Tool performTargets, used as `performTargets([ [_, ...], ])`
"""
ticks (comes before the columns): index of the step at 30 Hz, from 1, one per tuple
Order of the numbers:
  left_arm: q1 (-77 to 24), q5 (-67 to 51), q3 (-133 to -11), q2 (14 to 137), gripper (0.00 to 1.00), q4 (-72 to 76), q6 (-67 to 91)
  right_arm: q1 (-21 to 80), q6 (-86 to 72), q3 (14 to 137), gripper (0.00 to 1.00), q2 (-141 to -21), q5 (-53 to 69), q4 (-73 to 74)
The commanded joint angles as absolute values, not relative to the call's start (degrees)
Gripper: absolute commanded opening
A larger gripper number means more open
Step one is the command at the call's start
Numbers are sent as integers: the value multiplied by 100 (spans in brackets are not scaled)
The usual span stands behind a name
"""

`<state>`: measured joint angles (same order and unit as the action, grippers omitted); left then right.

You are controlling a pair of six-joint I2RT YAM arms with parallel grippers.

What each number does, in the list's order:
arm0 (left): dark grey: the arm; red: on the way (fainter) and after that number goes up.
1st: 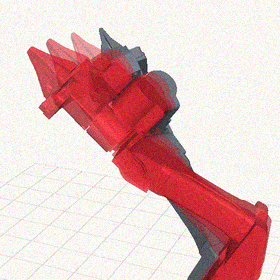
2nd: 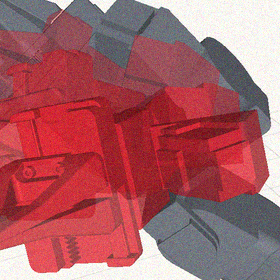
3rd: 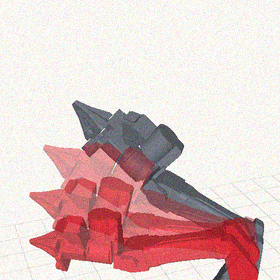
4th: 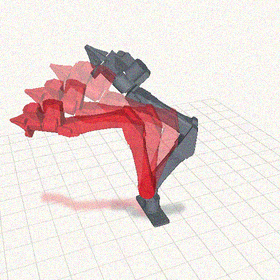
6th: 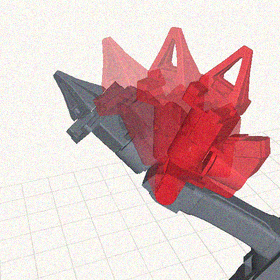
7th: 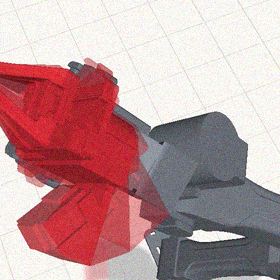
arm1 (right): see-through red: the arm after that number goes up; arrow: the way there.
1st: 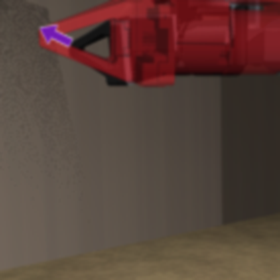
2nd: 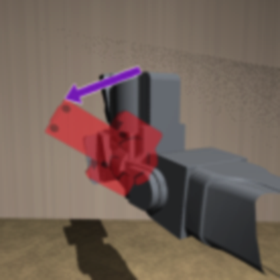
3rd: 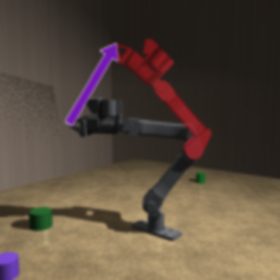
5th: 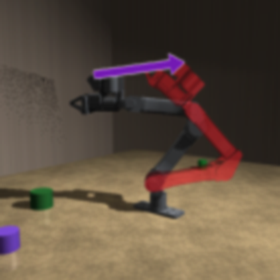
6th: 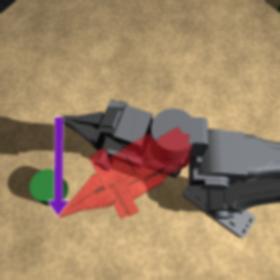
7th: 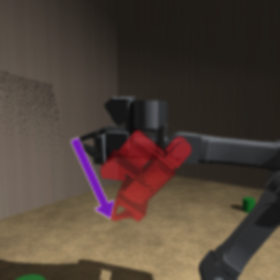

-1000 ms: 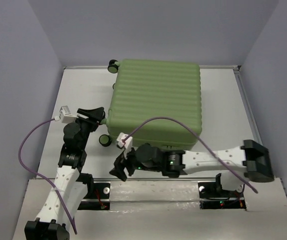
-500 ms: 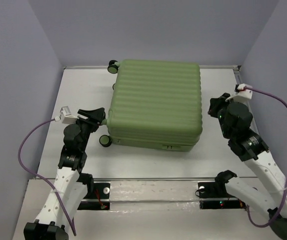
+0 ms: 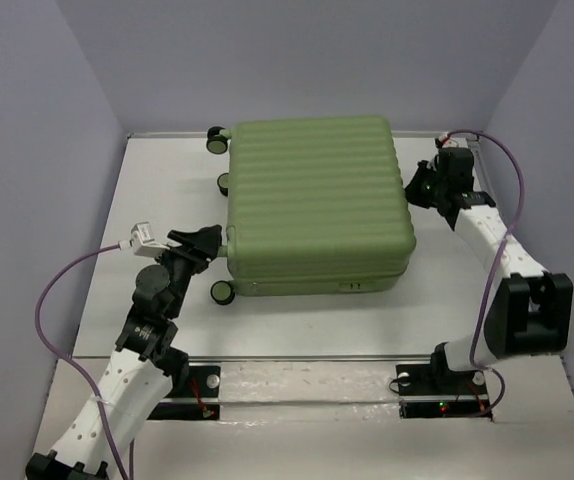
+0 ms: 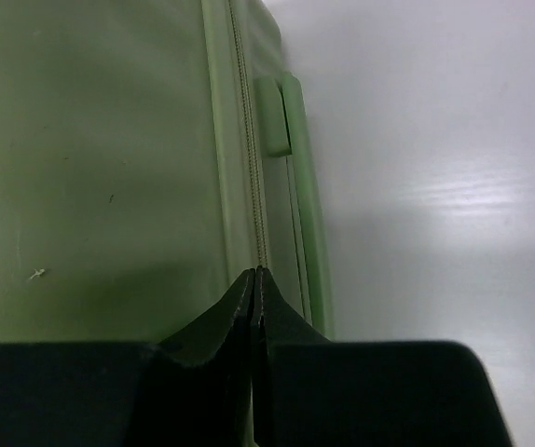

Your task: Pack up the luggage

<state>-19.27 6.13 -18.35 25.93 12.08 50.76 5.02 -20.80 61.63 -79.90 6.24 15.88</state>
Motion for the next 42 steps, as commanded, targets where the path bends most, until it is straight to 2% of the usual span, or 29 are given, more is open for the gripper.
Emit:
performTargets([
  [1, -2908, -484, -1688, 2610, 6, 975, 3560, 896, -2382, 7749, 7, -9375, 3766, 562],
  [4, -3339, -422, -1652, 2733, 6, 1151, 3533, 1071, -2444, 8908, 7, -10588, 4070, 1000],
  [7, -3839, -387, -1591, 2900, 6, 1370, 3577, 1431, -2461, 10935, 7, -11661, 4252, 1826],
  [8, -3980, -361, -1591, 2953, 6, 1432, 3577, 1502, -2504, 11290, 10, -11889, 4254, 1906],
  [9, -4129, -326, -1591, 3066, 6, 1563, 3595, 1555, -2574, 11598, 28, -12214, 4219, 1986],
  [11, -4506, -203, -1643, 3216, 6, 1678, 3595, 1625, -2706, 12440, 56, -12453, 4088, 2187],
  [12, -4596, -167, -1687, 3365, 6, 1774, 3577, 1626, -2811, 12698, 77, -12550, 4061, 2293],
  [15, -4877, -62, -1933, 3681, 6, 1872, 3472, 1696, -2481, 13411, 91, -12586, 3807, 2934],
  [17, -4913, -62, -2056, 3822, 6, 2021, 3480, 1696, -2199, 13308, 95, -12115, 3378, 3180],
  [19, -4913, -62, -2127, 4059, 6, 2161, 3576, 1748, -1892, 12574, 95, -11569, 3174, 3147],
  [21, -4913, 141, -2267, 4323, 6, 2267, 3691, 1749, -1767, 11624, 93, -10402, 2866, 2622],
  [22, -4913, 141, -2320, 4394, 6, 2328, 3787, 1801, -1767, 10314, 90, -9919, 2778, 2289],
  [23, -4922, 149, -2329, 4455, 6, 2399, 3832, 1802, -1810, 9561, 84, -8913, 2760, 1424],
  [24, -4931, 158, -2338, 4560, 6, 2530, 3876, 1802, -2002, 8805, 69, -8425, 2795, 945],
  [25, -4939, 184, -2399, 4605, 6, 2557, 3919, 1863, -2091, 7388, 51, -7968, 2882, 592],
  [26, -4957, 237, -2452, 4640, 6, 2566, 3937, 1994, -2170, 6704, 34, -7537, 2900, -186],
  [28, -5018, 307, -2557, 4667, 6, 2575, 3938, 2240, -2311, 5482, 15, -6423, 2909, -832],
  [30, -5036, 430, -2715, 4658, 6, 2532, 3929, 2573, -2382, 3956, 15, -5882, 2874, -1578],
  [32, -5045, 605, -2864, 4649, 6, 2391, 3920, 2698, -2452, 2959, 17, -5380, 2822, -1975],
  [34, -5045, 764, -2926, 4658, 6, 2285, 3902, 2698, -2575, 2490, 35, -5230, 2874, -2257],
  [35, -5036, 852, -2935, 4658, 6, 2276, 3928, 2768, -2593, 2174, 49, -5229, 2926, -2616],
  [36, -5045, 861, -2936, 4667, 6, 2285, 3955, 2769, -2584, 2119, 53, -5290, 2944, -2715],
  [42, -5045, 958, -3050, 4693, 6, 2215, 3946, 2918, -2083, 2083, 56, -6265, 2909, -3514],
])
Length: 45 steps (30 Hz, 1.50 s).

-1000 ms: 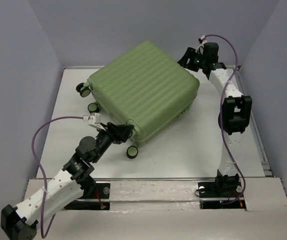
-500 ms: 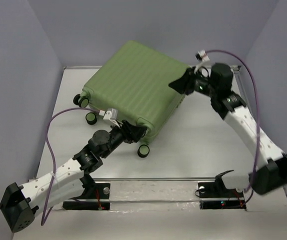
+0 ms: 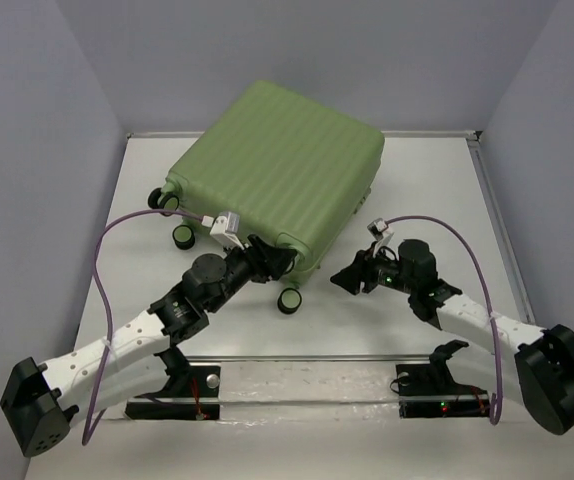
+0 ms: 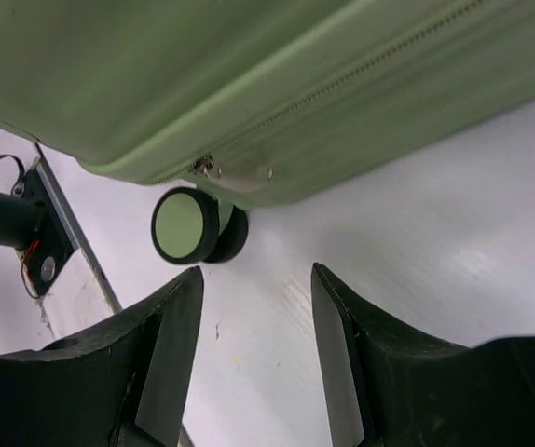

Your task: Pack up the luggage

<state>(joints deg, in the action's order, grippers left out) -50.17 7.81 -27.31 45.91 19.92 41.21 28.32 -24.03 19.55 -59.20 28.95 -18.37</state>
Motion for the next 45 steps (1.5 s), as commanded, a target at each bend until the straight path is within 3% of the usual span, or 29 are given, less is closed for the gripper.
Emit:
performTargets([
  [1, -5045, 958, -3102, 4711, 6, 2197, 3929, 2918, -2074, 2031, 56, -6380, 2953, -3681],
  [10, -5045, 914, -3155, 4913, 6, 2206, 3929, 3155, -1969, 2329, 55, -7469, 3207, -4456],
  [22, -5036, 835, -3059, 4878, 6, 2206, 4043, 3261, -1846, 2470, 54, -7989, 3006, -4983],
  [26, -5045, 809, -3067, 4878, 6, 2197, 4078, 3261, -2003, 2461, 41, -8174, 3076, -5360],
  [32, -5045, 791, -3146, 4983, 6, 2215, 4096, 3445, -2136, 2408, 10, -8393, 2989, -5844],
  [34, -5045, 791, -3173, 5027, 6, 2232, 4122, 3576, -2249, 2303, 7, -8402, 2822, -6064],
  [38, -5045, 765, -3269, 5194, 6, 2338, 4201, 4232, -2408, 2031, 7, -8227, 2261, -6162],
  [45, -5045, 738, -3778, 5747, 6, 2794, 4526, 6552, -2689, 2064, 7, -7735, -804, -5012],
])
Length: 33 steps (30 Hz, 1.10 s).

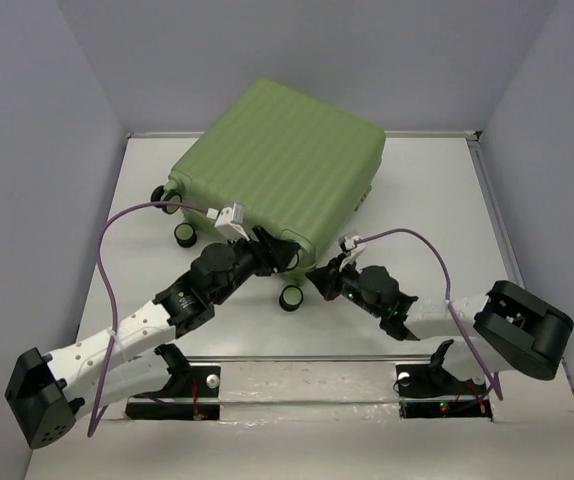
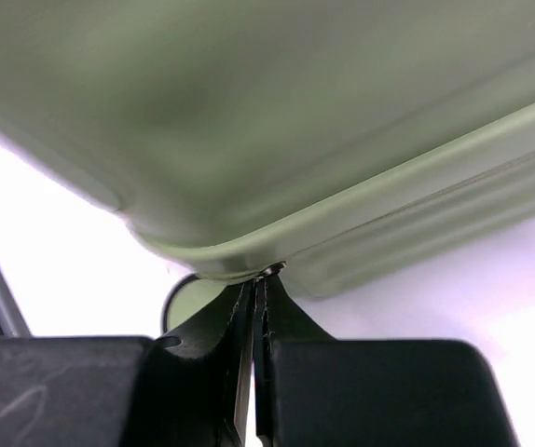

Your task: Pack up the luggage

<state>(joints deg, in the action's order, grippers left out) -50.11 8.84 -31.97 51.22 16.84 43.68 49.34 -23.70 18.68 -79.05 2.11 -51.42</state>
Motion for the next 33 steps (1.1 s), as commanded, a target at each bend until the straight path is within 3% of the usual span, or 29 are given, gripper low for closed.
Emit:
performTargets([
  [1, -5045, 747, -3866, 5748, 6, 2795, 4526, 6774, -2698, 2152, 7, -7700, -1009, -4844],
  [4, -5010, 643, -4297, 6107, 6, 2795, 4482, 7566, -2724, 2591, 7, -7725, -1694, -4256],
  [9, -4896, 220, -5176, 6468, 6, 2445, 4377, 8016, -2602, 3084, 7, -8252, -1898, -4314],
  [14, -4887, -298, -5702, 6758, 6, 2426, 4746, 8016, -2330, 3182, 7, -8788, -2021, -5648],
  [15, -4887, -438, -5826, 6837, 6, 2304, 4772, 8016, -2303, 3060, 7, -9085, -2274, -6930],
  [18, -4887, -763, -6124, 7065, 6, 2452, 5097, 8068, -1909, 3242, 7, -9726, -2846, -8056],
  [23, -4965, -1256, -6731, 7540, 7, 2417, 5405, 8068, -1942, 4313, 7, -10870, -3050, -8412],
  [26, -5080, -1388, -7188, 7830, 52, 2067, 5292, 8068, -2100, 4842, 7, -11162, -2778, -8288],
  [27, -5071, -1406, -7529, 7883, 78, 1831, 4986, 8068, -2127, 4634, 7, -11101, -2847, -8332],
  [29, -5019, -1092, -8004, 7902, 96, 926, 4485, 8068, -2206, 4168, 7, -10760, -3327, -8437],
  [33, -4642, -231, -8385, 7490, 99, -551, 3175, 7823, -2828, 2947, 7, -9961, -3849, -8122],
])
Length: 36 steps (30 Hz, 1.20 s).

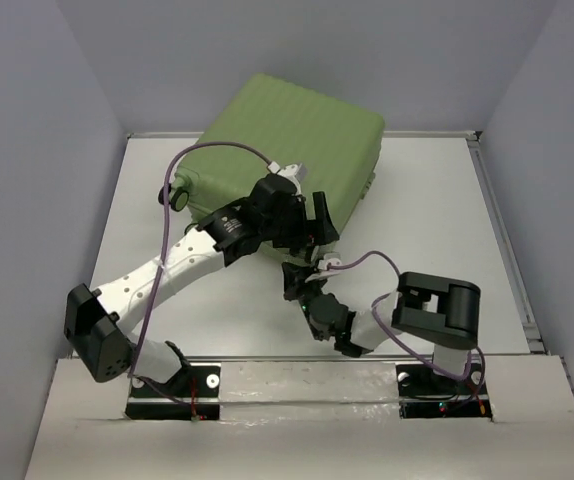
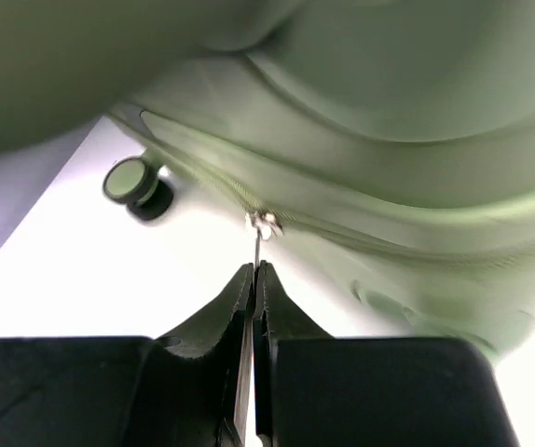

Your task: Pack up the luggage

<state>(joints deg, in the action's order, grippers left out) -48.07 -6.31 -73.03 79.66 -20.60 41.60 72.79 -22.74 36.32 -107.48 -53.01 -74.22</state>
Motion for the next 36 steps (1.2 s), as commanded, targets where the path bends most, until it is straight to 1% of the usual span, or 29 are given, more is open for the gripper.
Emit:
performTargets([
  [1, -4475, -107, -8341, 7149, 99, -945, 2903, 7761, -2926, 2649, 7, -9828, -3858, -8069],
  [4, -3528, 290, -7833, 6480, 99, -1388, 2664, 7646, -2998, 2558, 7, -9484, -3824, -7638],
  [5, -3255, 412, -7683, 5999, 99, -1737, 2533, 7646, -2945, 2575, 7, -9449, -3788, -7594],
  [6, -2713, 770, -7342, 5481, 99, -2080, 2453, 7646, -2918, 2593, 7, -9440, -3736, -7576],
  [8, -2287, 1211, -6945, 4986, 99, -2381, 2312, 7646, -2795, 2645, 7, -9466, -3674, -7567],
  [10, -1813, 1493, -6426, 4451, 96, -2731, 2215, 7646, -2795, 2698, 7, -9510, -3560, -7550],
  [13, -1426, 1844, -5925, 4237, 97, -3014, 2092, 7646, -2821, 2760, 7, -9562, -3428, -7515],
  [16, -996, 2416, -5485, 4376, 99, -2875, 1925, 7646, -2812, 2804, 7, -9633, -3393, -7488],
  [17, -845, 2382, -5423, 4420, 99, -2787, 1899, 7594, -2839, 2804, 7, -9615, -3384, -7471],
  [18, -705, 2008, -5388, 4508, 99, -2595, 1742, 7594, -2856, 2786, 7, -9615, -3323, -7479],
  [20, -458, 1776, -5431, 4683, 99, -2479, 1557, 7542, -2856, 2786, 7, -9589, -3270, -7471],
  [21, -422, 1523, -5475, 4815, 99, -2400, 1390, 7541, -2856, 2786, 7, -9580, -3243, -7471],
  [22, -413, 1468, -5536, 5164, 99, -2452, 1232, 7541, -2856, 2786, 7, -9571, -3182, -7471],
  [24, -404, 1389, -5791, 5439, 99, -2496, 1187, 7541, -2848, 2795, 7, -9571, -3155, -7497],
  [27, -361, 1555, -5906, 5782, 99, -2268, 1038, 7489, -2865, 2777, 7, -9659, -3050, -7611],
  [30, -325, 1091, -6090, 6168, 99, -2180, 923, 7488, -2891, 2812, 7, -9729, -2971, -7655],
  [36, -325, 1186, -6635, 6864, 99, -2373, 765, 7488, -2927, 2795, 7, -9791, -2927, -7734],
])
